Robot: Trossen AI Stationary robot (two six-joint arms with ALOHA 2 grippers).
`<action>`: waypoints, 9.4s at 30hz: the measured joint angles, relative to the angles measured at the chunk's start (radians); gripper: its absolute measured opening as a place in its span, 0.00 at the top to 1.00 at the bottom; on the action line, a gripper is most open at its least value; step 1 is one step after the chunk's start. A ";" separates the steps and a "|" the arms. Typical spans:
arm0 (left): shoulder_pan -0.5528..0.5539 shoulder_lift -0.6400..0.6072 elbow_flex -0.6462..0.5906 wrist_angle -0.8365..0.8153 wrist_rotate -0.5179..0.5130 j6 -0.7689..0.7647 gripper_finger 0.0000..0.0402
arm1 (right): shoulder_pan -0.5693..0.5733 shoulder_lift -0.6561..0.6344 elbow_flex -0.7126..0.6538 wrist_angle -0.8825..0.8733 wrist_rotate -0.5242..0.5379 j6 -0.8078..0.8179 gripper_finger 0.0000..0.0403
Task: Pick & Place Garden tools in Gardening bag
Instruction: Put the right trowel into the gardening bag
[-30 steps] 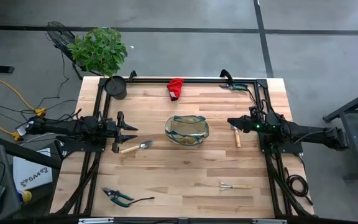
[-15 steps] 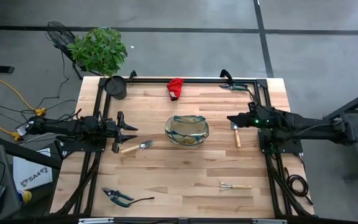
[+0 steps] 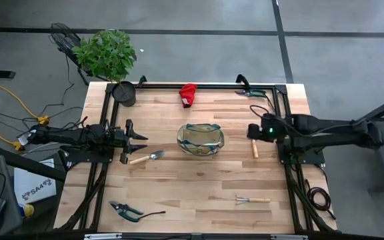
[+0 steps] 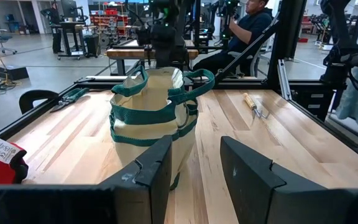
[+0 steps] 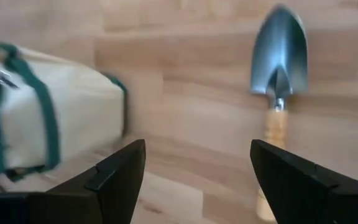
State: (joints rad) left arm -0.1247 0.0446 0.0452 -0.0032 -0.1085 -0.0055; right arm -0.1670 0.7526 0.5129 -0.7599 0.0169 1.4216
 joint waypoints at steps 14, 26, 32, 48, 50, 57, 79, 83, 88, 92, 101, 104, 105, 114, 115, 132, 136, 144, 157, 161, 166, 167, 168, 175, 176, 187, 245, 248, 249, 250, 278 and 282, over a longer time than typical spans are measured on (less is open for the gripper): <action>0.000 0.000 0.000 0.000 0.000 0.000 0.67 | 0.084 0.134 0.014 -0.026 -0.051 0.094 0.30; 0.000 0.000 0.000 0.000 0.000 0.000 0.67 | 0.130 0.339 0.314 -0.321 0.059 0.069 0.30; 0.000 0.000 0.000 0.000 0.000 0.000 0.67 | 0.130 0.492 0.350 -0.398 0.003 0.067 0.30; 0.000 0.000 0.000 0.000 0.000 0.000 0.67 | 0.130 0.646 0.350 -0.403 -0.027 0.052 0.30; 0.000 0.000 0.000 0.000 0.000 0.000 0.67 | 0.130 0.646 0.350 -0.402 -0.027 0.048 0.30; 0.000 0.000 0.000 0.000 0.000 0.000 0.67 | 0.129 0.646 0.350 -0.380 -0.014 0.048 0.30; 0.000 0.000 0.000 0.000 0.000 0.000 0.67 | 0.128 0.645 0.233 -0.260 -0.050 0.056 0.30; 0.000 0.000 0.000 0.000 0.000 0.000 0.67 | 0.130 0.645 0.217 -0.245 -0.050 0.068 0.30; 0.000 0.000 0.000 0.000 0.000 0.000 0.67 | 0.130 0.645 0.197 -0.234 -0.060 0.070 0.30; 0.000 0.000 0.000 0.000 0.000 0.000 0.67 | 0.130 0.645 0.168 -0.187 -0.073 0.071 0.30; 0.000 0.000 0.000 0.000 0.000 0.000 0.67 | 0.130 0.645 0.130 -0.146 -0.100 0.071 0.38; 0.000 0.000 0.000 0.000 0.000 0.000 0.67 | 0.130 0.645 0.117 -0.138 -0.103 0.071 0.42; 0.000 0.000 0.000 0.000 0.000 0.000 0.67 | 0.130 0.645 0.114 -0.137 -0.104 0.071 0.43; 0.000 0.000 0.000 0.000 0.000 0.000 0.67 | 0.130 0.645 0.109 -0.113 -0.100 0.068 0.53; 0.000 0.000 0.000 0.000 0.000 0.000 0.67 | 0.130 0.645 0.109 -0.112 -0.100 0.068 0.55; 0.000 0.000 0.000 0.000 0.000 0.000 0.67 | 0.130 0.645 0.109 -0.110 -0.098 0.066 0.74; 0.000 0.000 0.000 0.000 0.000 0.000 0.67 | 0.130 0.645 0.109 -0.110 -0.098 0.066 0.79; 0.000 0.000 0.000 0.000 0.000 0.000 0.67 | 0.130 0.645 0.109 -0.111 -0.110 0.023 0.83; 0.000 0.000 0.000 0.000 0.000 0.000 0.67 | 0.198 0.643 0.244 -0.384 -0.153 -0.063 0.85; 0.000 0.000 0.000 0.000 0.000 0.000 0.67 | 0.247 0.643 0.339 -0.553 -0.147 -0.065 0.85; 0.000 0.000 0.000 0.000 0.000 0.000 0.67 | 0.321 0.643 0.479 -0.761 -0.147 -0.064 0.85; 0.000 0.000 0.000 0.000 0.000 0.000 0.67 | 0.336 0.643 0.508 -0.791 -0.147 -0.063 0.85; 0.000 0.000 0.000 0.000 0.000 0.000 0.67 | 0.353 0.642 0.538 -0.812 -0.147 -0.063 0.85; 0.000 0.000 0.000 0.000 0.000 0.000 0.67 | 0.455 0.644 0.711 -0.812 -0.148 -0.045 0.85; 0.000 0.000 0.000 0.000 0.000 0.000 0.67 | 0.469 0.644 0.731 -0.810 -0.144 -0.037 0.85; 0.000 0.000 0.000 0.000 0.000 0.000 0.67 | 0.559 0.645 0.888 -0.803 0.067 -0.013 0.85; 0.000 0.000 0.000 0.027 -0.056 -0.382 0.67 | 0.521 0.920 0.896 0.339 1.165 -2.305 0.84; 0.000 0.000 0.000 0.081 -0.022 -0.397 0.67 | 0.550 0.929 0.898 0.401 1.232 -2.451 0.85; 0.000 0.000 0.002 0.098 -0.010 -0.397 0.67 | 0.557 0.929 0.902 0.404 1.233 -2.463 0.85; 0.000 0.000 0.009 0.106 0.000 -0.397 0.67 | 0.562 0.929 0.908 0.406 1.236 -2.467 0.84; 0.000 0.679 0.491 0.135 0.012 -0.296 0.67 | 0.570 0.930 0.995 0.111 1.153 -2.624 0.84; 0.000 0.830 0.600 0.135 0.011 -0.248 0.67 | 0.550 0.930 0.995 0.111 1.134 -2.655 0.84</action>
State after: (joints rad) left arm -0.1246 0.8750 0.6453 0.1322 -0.0971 -0.2539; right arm 0.3828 1.6821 1.5074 -0.6488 1.1504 -1.2332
